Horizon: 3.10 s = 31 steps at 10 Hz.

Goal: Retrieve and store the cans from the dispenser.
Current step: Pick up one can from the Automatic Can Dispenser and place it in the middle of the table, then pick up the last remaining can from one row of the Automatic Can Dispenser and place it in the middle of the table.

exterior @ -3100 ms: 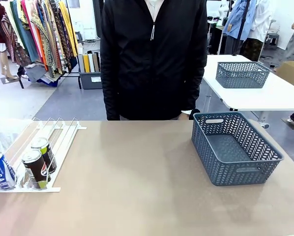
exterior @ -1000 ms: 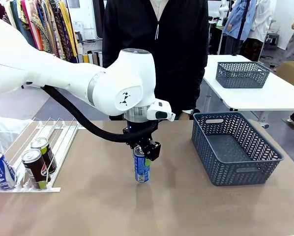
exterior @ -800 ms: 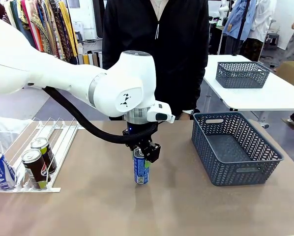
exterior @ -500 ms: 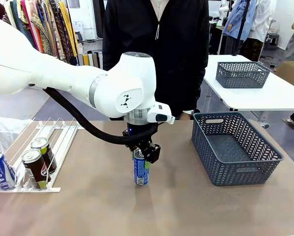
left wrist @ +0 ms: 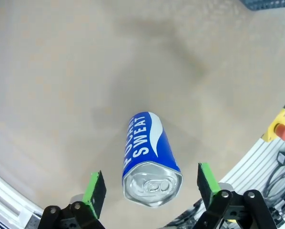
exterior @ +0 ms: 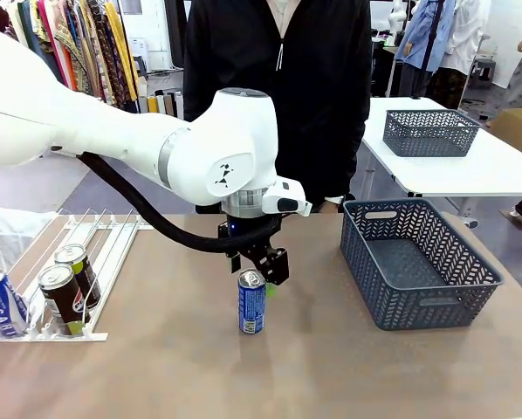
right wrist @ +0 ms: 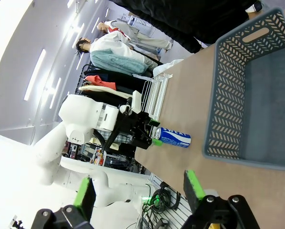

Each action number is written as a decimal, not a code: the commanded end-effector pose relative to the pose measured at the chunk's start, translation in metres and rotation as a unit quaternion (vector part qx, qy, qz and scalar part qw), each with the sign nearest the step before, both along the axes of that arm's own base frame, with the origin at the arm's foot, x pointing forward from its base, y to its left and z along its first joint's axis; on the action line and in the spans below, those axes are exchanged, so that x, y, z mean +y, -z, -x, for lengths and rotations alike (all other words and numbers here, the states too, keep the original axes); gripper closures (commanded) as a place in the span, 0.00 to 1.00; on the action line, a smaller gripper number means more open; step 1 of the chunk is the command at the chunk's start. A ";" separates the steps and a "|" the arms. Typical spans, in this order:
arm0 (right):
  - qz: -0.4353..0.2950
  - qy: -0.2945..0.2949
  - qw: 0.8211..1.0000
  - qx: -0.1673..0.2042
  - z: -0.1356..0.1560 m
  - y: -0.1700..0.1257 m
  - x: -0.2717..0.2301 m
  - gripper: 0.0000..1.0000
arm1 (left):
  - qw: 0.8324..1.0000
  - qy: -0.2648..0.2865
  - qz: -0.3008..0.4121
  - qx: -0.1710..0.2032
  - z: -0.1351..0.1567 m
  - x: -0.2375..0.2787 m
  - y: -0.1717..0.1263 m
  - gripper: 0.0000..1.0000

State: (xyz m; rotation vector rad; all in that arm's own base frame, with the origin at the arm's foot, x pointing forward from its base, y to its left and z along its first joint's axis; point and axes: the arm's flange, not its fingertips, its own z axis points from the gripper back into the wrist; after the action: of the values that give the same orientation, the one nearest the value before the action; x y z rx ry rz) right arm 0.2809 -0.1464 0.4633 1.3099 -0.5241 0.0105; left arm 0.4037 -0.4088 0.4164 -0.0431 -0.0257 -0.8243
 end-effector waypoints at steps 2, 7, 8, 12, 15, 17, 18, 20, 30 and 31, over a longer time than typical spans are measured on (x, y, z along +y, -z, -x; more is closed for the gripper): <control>-0.011 0.005 1.000 -0.011 -0.003 -0.004 0.001 0.00 | 0.999 -0.015 0.037 0.006 0.012 0.041 -0.053 0.00; -0.011 0.005 1.000 -0.011 -0.003 -0.004 0.001 0.00 | 0.963 -0.092 0.243 0.068 0.036 0.284 -0.144 0.00; -0.011 0.005 1.000 -0.011 -0.003 -0.004 0.001 0.00 | 0.938 -0.148 0.305 0.066 0.039 0.348 -0.147 0.00; -0.011 0.005 1.000 -0.011 -0.003 -0.004 0.001 0.00 | 0.830 -0.242 0.487 0.122 0.059 0.532 -0.097 0.00; -0.011 0.005 1.000 -0.011 -0.003 -0.004 0.001 0.00 | 0.830 -0.253 0.483 0.120 0.075 0.559 -0.089 0.00; -0.011 0.005 1.000 -0.011 -0.003 -0.004 0.001 0.00 | 0.830 -0.253 0.483 0.120 0.075 0.559 -0.089 0.00; -0.011 0.005 1.000 -0.011 -0.003 -0.004 0.001 0.00 | 0.830 -0.253 0.483 0.120 0.075 0.559 -0.089 0.00; -0.011 0.005 1.000 -0.011 -0.003 -0.004 0.001 0.00 | 0.830 -0.253 0.483 0.120 0.075 0.559 -0.089 0.00; -0.011 0.005 1.000 -0.011 -0.003 -0.004 0.001 0.00 | 0.899 -0.427 -0.066 -0.070 0.054 0.479 -0.123 0.00; -0.011 0.005 1.000 -0.011 -0.003 -0.004 0.001 0.00 | 0.885 -0.455 -0.042 -0.092 0.051 0.474 -0.126 0.00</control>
State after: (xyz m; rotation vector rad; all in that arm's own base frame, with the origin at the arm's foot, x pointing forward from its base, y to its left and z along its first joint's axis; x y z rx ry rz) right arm 0.2809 -0.1465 0.4633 1.3088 -0.5234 0.0096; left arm 0.3582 0.0670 0.5569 -0.0223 -0.2442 0.0133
